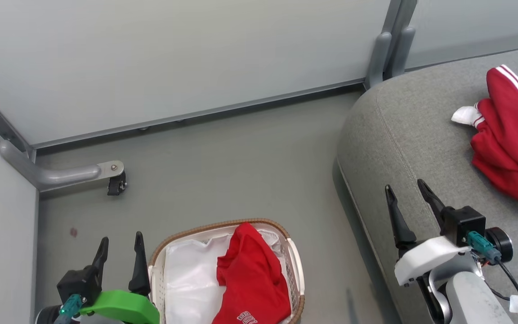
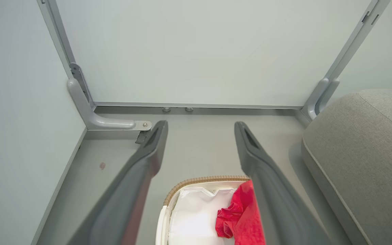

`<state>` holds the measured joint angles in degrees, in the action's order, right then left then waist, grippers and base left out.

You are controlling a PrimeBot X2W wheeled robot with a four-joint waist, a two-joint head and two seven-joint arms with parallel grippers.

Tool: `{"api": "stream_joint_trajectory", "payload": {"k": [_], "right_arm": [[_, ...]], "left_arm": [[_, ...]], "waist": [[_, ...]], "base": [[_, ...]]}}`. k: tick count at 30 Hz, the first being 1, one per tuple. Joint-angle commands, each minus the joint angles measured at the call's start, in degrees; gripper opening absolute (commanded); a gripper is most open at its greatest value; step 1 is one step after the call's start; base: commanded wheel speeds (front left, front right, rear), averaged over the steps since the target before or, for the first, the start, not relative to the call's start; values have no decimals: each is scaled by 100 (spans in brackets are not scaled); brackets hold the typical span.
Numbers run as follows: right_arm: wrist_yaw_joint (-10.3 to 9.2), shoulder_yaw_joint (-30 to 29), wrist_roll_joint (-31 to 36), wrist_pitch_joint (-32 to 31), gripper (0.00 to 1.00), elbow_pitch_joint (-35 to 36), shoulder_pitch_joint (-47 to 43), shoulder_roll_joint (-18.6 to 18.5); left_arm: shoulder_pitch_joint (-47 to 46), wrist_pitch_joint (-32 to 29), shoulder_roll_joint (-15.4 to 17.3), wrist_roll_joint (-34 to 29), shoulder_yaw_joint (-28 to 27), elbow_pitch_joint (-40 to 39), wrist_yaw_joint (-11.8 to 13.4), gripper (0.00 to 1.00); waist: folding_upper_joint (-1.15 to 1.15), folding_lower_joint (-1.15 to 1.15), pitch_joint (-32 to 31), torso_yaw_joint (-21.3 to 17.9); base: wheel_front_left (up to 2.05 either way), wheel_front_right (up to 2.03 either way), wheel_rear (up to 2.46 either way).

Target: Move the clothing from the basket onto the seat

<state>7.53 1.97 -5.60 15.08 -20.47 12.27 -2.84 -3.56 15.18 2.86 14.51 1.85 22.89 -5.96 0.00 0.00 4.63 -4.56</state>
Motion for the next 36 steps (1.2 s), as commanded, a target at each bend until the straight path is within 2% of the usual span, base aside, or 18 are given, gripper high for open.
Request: {"api": "stream_joint_trajectory", "payload": {"k": [1,11,17,23,36], "right_arm": [[-8,-20,-32,14,100,-35,-117,-21],[-8,-33,-10,14,100,-138,-324,-20],[-8,-38,-60,14,100,-66,-172,-20],[-8,-6,-99,14,100,172,186,-18],[-8,157,-468,14,100,916,1244,-14]], "left_arm": [[120,-5,9,53,-25,-19,40,100],[361,-5,9,167,60,-2,85,100],[202,-5,9,202,256,42,29,100],[-238,-5,10,336,506,180,-39,100],[-1886,-4,16,530,1126,1000,-146,100]], "waist": [[0,0,-120,52],[0,0,-179,54],[0,0,23,6],[0,0,603,-105],[0,0,2387,-580]], "base": [[0,0,0],[0,0,0],[0,0,0],[0,0,0],[0,0,0]]}}
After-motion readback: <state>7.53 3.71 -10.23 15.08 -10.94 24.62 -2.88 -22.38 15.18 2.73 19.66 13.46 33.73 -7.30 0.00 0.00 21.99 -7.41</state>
